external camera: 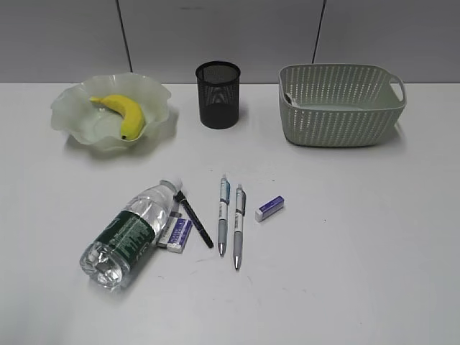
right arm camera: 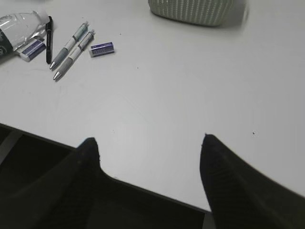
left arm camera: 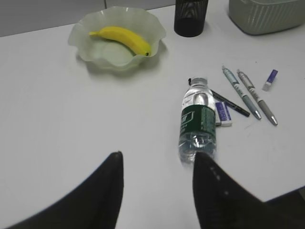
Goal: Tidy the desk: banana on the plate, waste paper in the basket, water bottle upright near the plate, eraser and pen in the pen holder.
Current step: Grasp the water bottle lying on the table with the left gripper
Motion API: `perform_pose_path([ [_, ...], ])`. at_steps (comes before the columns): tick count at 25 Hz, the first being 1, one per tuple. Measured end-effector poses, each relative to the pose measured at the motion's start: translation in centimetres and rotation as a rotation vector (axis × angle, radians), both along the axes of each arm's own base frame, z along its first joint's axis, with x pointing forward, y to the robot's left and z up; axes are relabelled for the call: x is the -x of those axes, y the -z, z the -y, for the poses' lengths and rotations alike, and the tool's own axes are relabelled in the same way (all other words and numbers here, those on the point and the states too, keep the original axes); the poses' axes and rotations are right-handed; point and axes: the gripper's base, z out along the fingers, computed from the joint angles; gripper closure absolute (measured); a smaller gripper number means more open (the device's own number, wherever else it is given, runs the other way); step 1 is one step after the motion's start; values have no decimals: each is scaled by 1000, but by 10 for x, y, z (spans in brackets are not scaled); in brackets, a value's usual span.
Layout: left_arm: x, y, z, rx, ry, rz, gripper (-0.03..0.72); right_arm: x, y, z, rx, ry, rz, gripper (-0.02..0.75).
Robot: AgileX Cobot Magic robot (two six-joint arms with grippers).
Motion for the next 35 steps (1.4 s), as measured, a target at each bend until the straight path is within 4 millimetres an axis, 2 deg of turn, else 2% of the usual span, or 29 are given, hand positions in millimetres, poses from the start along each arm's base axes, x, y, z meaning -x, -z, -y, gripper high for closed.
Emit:
perform_pose_path([
  [5, -59, -1, 19, 69, 49, -96, 332, -8, 3, 1, 6, 21, 45, 216],
  [11, -148, 29, 46, 71, 140, -377, 326, -8, 3, 1, 4, 23, 56, 216],
  [14, -188, 45, 63, 66, 173, -489, 279, -9, 2, 1, 5, 25, 56, 216],
  [18, -233, 69, 106, 9, 269, -589, 173, -9, 2, 1, 5, 25, 57, 216],
  [22, -261, 94, 144, -132, 276, -667, 146, -9, 2, 1, 5, 25, 57, 216],
  [27, -280, 116, 169, -260, 256, -716, 132, -9, 2, 1, 4, 25, 58, 216],
  [30, -289, 130, 174, -290, 206, -743, 95, -9, 2, 1, 4, 25, 58, 216],
  [35, -297, 148, 172, -344, 159, -772, 76, -9, 2, 1, 4, 25, 58, 216],
])
